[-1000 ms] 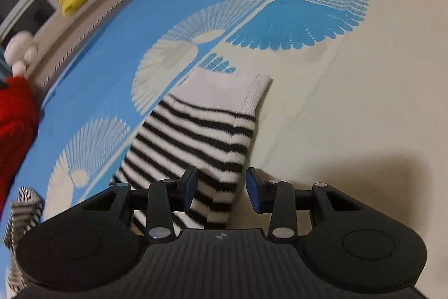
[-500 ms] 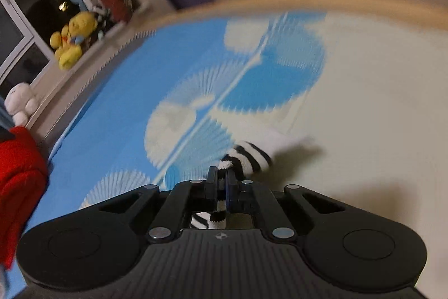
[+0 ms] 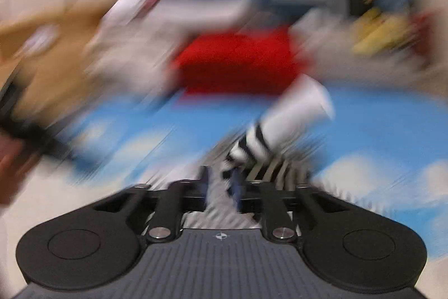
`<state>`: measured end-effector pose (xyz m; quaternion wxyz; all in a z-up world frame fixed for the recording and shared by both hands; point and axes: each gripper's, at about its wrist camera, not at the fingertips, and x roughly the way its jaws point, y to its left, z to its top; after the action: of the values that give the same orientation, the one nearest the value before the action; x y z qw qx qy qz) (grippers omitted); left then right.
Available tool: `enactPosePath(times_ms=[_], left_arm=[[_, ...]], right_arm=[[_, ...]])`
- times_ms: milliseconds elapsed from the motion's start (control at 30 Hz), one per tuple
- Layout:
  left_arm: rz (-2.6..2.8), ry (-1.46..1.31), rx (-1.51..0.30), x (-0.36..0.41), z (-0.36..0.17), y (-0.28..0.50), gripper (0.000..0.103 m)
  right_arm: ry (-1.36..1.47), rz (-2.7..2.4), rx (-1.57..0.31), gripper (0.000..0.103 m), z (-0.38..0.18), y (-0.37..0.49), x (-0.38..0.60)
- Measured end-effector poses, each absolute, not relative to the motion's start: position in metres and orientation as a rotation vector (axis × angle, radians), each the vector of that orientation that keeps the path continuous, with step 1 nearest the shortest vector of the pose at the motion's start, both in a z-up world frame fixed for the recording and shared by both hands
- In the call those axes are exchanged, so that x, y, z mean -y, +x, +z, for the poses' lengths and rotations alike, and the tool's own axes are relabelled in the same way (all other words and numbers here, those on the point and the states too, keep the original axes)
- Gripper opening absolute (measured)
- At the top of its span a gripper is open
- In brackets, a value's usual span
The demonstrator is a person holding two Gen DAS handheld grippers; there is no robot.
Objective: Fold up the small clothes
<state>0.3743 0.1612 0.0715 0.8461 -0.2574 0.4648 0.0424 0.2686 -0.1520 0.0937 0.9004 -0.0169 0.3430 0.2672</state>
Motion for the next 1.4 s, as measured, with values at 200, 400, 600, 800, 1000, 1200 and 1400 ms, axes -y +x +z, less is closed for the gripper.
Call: enactPosePath(times_ms=[200,400,600,800,1000,1200,1400], left_arm=[[0.085,-0.533,-1.007,-0.162,0.064,0.372,0.033],[0.088,-0.555,-1.079,-0.155,0.034,0.378,0.033],[0.061,-0.64,-1.158,-0.137,-0.004,0.392,0.033],[0.094,-0.737,-1.249,-0.123,-0.043,0.404,0.037],[0.18,-0.766,-1.276,-0.121,-0.06,0.41,0.037],[0.204,-0.791,-1.272,-0.125,-0.063,0.404,0.012],[0.162,-0.693,-1.18,-0.117,-0.022,0.392,0.0]], right_arm=[[0.069,0.433,-0.885,0.046,0.055,0.279,0.16],[0.361,0.137,-1.075,0.047,0.005,0.319,0.221],[0.739,-0.219,-1.165,0.03,-0.042,0.313,0.311],[0.79,-0.34,-1.064,0.046,-0.005,0.303,0.346],[0.809,-0.296,-1.037,0.048,0.008,0.313,0.356],[0.819,-0.223,-1.088,0.048,0.005,0.322,0.335],[0.909,-0.16,-1.24,0.049,-0.015,0.309,0.299]])
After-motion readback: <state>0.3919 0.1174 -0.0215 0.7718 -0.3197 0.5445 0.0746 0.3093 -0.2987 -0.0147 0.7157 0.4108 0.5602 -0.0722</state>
